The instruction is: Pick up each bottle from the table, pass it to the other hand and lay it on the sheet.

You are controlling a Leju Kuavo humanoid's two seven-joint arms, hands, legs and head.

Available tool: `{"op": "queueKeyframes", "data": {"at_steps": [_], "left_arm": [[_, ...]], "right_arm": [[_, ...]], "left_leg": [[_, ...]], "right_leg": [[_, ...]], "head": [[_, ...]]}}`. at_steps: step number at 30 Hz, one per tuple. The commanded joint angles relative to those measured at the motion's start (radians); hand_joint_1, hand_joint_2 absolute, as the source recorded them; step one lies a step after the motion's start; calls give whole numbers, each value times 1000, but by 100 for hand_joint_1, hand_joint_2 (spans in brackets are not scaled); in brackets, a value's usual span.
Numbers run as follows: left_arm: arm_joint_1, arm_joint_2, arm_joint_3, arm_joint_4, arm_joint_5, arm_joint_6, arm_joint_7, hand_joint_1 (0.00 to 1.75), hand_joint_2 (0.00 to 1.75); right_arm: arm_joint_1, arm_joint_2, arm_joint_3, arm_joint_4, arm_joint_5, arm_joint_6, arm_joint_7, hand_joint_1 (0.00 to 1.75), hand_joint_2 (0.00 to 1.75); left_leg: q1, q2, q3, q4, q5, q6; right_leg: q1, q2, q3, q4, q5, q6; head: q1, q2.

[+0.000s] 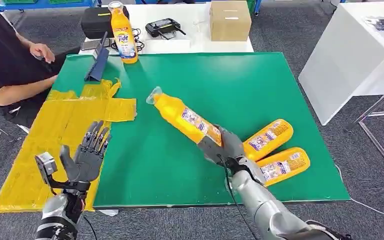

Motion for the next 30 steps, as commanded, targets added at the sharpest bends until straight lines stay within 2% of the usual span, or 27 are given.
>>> {"op": "queueKeyframes", "data": {"at_steps": [1, 4, 6, 14, 16, 22, 24, 30], "left_arm": [[71, -48, -97, -62, 13, 29, 57, 0, 175], [89, -69, -153, -52, 11, 39, 79, 0, 175], [102, -87, -199, -56, 9, 42, 80, 0, 175], [175, -110, -290, -212, 13, 86, 97, 0, 175], [199, -111, -304, -246, 12, 100, 100, 0, 175], [213, -118, -310, -290, 29, 104, 86, 0, 175], [215, -120, -316, -305, 27, 111, 88, 0, 175], [218, -121, -328, -334, 27, 123, 84, 0, 175]], "right_arm": [[62, 69, -118, -252, -146, 143, -101, 175, 175], [133, 87, -71, -368, -170, 157, -123, 175, 175], [176, 95, 5, -430, -192, 181, -125, 175, 175], [224, 95, 336, -562, -253, 170, -84, 175, 175], [239, 95, 410, -594, -271, 165, -43, 175, 175], [224, 95, 618, -525, -342, 228, -3, 175, 175], [220, 95, 678, -499, -385, 201, 0, 175, 175], [209, 95, 758, -432, -431, 205, 3, 175, 175]], "left_leg": [[0, -1, 2, -2, -1, 1], [0, -4, 1, -2, -1, 1], [0, -3, 0, -2, 0, 1], [1, -2, -1, -1, -2, 1], [0, -1, -3, 0, -1, 0], [1, 0, 0, -2, -1, 1], [1, 0, -2, -1, -1, 0], [1, -1, -1, -2, -1, 1]], "right_leg": [[0, 3, 1, -1, -1, 0], [0, 1, 0, -1, -1, 0], [0, 0, -1, -1, -1, 0], [1, 3, -2, -1, -1, 0], [0, 2, -3, 0, -1, 0], [1, 4, -1, -2, 0, 0], [1, 3, -3, -1, 0, 0], [1, 1, -1, -2, 0, 0]], "head": [[0, 0], [0, 0], [0, 0], [0, 0], [0, 0], [0, 0], [0, 0], [0, 0]]}}
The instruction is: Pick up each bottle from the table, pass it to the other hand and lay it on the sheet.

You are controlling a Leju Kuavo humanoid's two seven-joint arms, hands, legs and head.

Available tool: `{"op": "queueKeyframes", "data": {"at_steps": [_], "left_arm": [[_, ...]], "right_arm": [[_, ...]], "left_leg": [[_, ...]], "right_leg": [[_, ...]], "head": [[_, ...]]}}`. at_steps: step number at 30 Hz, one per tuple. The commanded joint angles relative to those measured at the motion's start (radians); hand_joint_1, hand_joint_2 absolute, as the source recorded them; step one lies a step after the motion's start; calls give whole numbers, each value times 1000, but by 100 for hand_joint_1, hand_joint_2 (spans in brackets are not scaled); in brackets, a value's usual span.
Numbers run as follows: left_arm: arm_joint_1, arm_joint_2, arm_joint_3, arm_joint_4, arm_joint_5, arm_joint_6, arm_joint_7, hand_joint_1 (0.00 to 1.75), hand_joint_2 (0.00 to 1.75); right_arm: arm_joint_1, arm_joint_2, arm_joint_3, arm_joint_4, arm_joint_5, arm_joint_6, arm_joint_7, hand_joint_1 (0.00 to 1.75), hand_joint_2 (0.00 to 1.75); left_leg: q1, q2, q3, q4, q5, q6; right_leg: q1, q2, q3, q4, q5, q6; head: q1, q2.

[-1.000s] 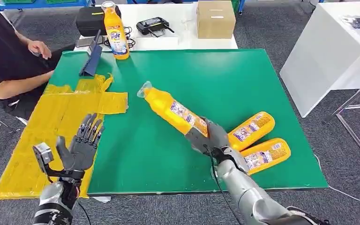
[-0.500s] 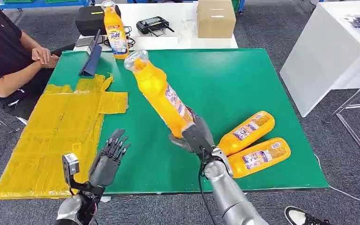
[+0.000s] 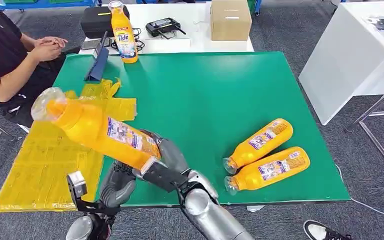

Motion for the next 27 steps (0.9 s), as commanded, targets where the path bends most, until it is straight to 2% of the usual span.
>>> {"op": "queueKeyframes", "data": {"at_steps": [1, 8, 13, 16, 18, 20, 23, 27], "left_arm": [[-2, -9, -33, -53, -3, 18, -9, 0, 175], [-30, -11, 31, -80, -2, 70, -28, 0, 175], [-64, -11, 140, -72, -27, 118, -50, 0, 175], [-67, -20, 192, -69, -42, 129, -59, 0, 175], [-60, -30, 215, -76, -48, 120, -60, 0, 175], [-57, -33, 218, -78, -51, 114, -61, 0, 175], [-48, -39, 223, -88, -63, 120, -66, 0, 175], [-39, -43, 231, -96, -65, 113, -66, 0, 175]], "right_arm": [[-45, -29, 231, 118, -50, 13, 12, 175, 175], [-23, -29, 308, 156, -83, 22, 3, 175, 175], [-23, -29, 286, 143, -80, 15, -4, 175, 175], [-19, -29, 210, 112, -63, -8, -34, 175, 175], [3, -36, 93, 27, 5, 13, -44, 175, 175], [14, -38, 57, -6, 35, 47, -28, 175, 175], [41, -51, -45, -125, 52, 5, -57, 175, 175], [52, -87, -145, -273, 30, 72, -20, 175, 175]], "left_leg": [[1, -2, 5, -3, -1, 1], [1, -5, 4, -3, 0, 1], [1, -6, 4, -3, 1, 1], [1, -6, 4, -3, 1, 1], [1, -2, 2, -1, 0, 1], [1, -5, 1, -1, 0, 1], [0, -5, 2, -2, 0, 1], [0, -5, 0, 0, 0, 1]], "right_leg": [[1, 3, 5, -3, 0, 0], [1, 0, 4, -3, -1, 0], [1, -2, 4, -3, 0, 0], [1, -2, 4, -3, -1, 0], [2, 0, 2, -2, 0, 0], [1, -2, 2, -2, -1, 0], [1, -1, 2, -2, -1, 0], [1, -1, 1, -1, -1, 0]], "head": [[0, 0], [0, 0], [0, 0], [2, 0], [0, 0], [0, 0], [0, 0], [0, 0]]}}
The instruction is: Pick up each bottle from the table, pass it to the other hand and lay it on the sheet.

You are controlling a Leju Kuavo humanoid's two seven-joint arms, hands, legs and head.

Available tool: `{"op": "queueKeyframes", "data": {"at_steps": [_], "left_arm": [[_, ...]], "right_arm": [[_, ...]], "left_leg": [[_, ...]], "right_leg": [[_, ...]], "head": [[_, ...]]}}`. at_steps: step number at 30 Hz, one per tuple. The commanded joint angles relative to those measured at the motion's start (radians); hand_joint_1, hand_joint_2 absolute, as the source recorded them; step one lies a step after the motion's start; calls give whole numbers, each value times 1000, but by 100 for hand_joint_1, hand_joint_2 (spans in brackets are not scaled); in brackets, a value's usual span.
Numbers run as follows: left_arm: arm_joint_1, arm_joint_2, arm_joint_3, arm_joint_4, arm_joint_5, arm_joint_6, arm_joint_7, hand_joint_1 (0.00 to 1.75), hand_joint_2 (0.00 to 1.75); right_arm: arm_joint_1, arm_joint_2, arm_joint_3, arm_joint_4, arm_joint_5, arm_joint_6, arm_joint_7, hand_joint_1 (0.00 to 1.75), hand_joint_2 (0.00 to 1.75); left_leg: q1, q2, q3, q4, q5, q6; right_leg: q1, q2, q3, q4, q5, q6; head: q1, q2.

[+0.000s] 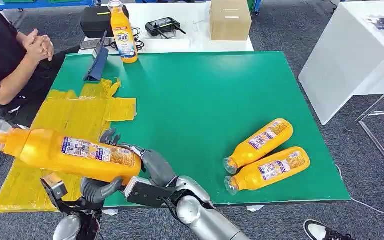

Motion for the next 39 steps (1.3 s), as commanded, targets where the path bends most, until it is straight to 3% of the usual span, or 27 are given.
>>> {"op": "queueKeyframes", "data": {"at_steps": [1, 21, 29, 32, 35, 39], "left_arm": [[-41, -25, 95, -11, -7, 6, -3, 0, 175], [-44, -26, 86, -3, -15, -2, 0, 0, 175], [-16, -1, 49, 30, 158, -120, 89, 0, 175], [23, 5, -6, -5, 138, -146, 91, 0, 175], [32, 12, -59, -31, 114, -121, 91, 0, 175], [33, 18, -67, -31, 118, -114, 92, 0, 175]], "right_arm": [[57, -88, -253, -280, -19, 66, 22, 175, 175], [75, -57, -230, -163, 41, 86, 6, 175, 175], [59, -46, -210, -70, 48, 95, 4, 175, 175], [57, -26, -174, 38, 51, 123, 20, 175, 175], [41, -26, -41, 151, -47, 92, 25, 175, 175], [34, -26, -8, 171, -76, 67, 16, 175, 175]], "left_leg": [[0, -5, 0, 0, 0, 1], [0, -3, 2, -2, 0, 1], [1, -3, 4, -3, 0, 1], [1, -2, 6, -4, -1, 1], [1, -1, 5, -4, -1, 1], [0, -2, 2, -3, -1, 1]], "right_leg": [[0, -3, 1, -1, -1, 0], [0, 0, 3, -2, 0, 0], [0, 1, 5, -3, 0, 0], [0, 3, 6, -4, 0, 0], [0, 3, 5, -4, 0, 0], [0, 2, 3, -2, 0, 0]], "head": [[0, 0], [0, 0], [0, 0], [0, 0], [0, 0], [0, 0]]}}
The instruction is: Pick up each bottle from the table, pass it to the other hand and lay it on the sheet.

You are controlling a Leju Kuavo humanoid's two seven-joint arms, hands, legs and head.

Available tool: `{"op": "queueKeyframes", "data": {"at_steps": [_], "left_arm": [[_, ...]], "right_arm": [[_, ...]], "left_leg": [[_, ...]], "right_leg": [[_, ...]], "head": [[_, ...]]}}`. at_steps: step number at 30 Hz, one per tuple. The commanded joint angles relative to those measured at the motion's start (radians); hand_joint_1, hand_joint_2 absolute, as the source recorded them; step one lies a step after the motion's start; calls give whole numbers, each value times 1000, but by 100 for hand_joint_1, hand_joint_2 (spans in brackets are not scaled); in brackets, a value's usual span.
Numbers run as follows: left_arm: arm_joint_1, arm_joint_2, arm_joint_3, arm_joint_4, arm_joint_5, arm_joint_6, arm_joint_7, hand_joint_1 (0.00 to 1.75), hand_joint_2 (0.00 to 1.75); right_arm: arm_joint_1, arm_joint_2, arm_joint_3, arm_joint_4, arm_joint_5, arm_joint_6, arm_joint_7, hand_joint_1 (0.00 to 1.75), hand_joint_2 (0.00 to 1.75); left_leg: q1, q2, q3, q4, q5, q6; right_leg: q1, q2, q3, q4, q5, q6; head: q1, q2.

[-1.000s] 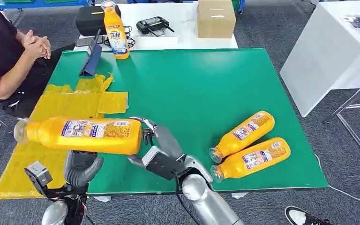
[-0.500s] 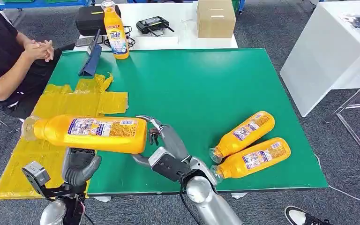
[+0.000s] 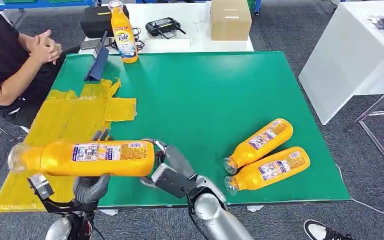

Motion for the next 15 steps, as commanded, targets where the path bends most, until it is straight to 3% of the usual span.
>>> {"op": "queueKeyframes", "data": {"at_steps": [1, 15], "left_arm": [[7, 35, -90, 2, -2, 14, 7, 0, 175], [28, 51, -127, -25, -135, 54, -50, 0, 175]], "right_arm": [[-61, -5, 188, 244, -75, -32, 1, 175, 175], [-70, -5, 294, 257, -160, -53, 27, 175, 175]], "left_leg": [[0, -1, 3, -2, 0, 1], [0, -2, 4, -2, 0, 1]], "right_leg": [[0, 1, 3, -2, 0, 0], [0, 2, 3, -2, -1, 0]], "head": [[0, 0], [0, 0]]}}
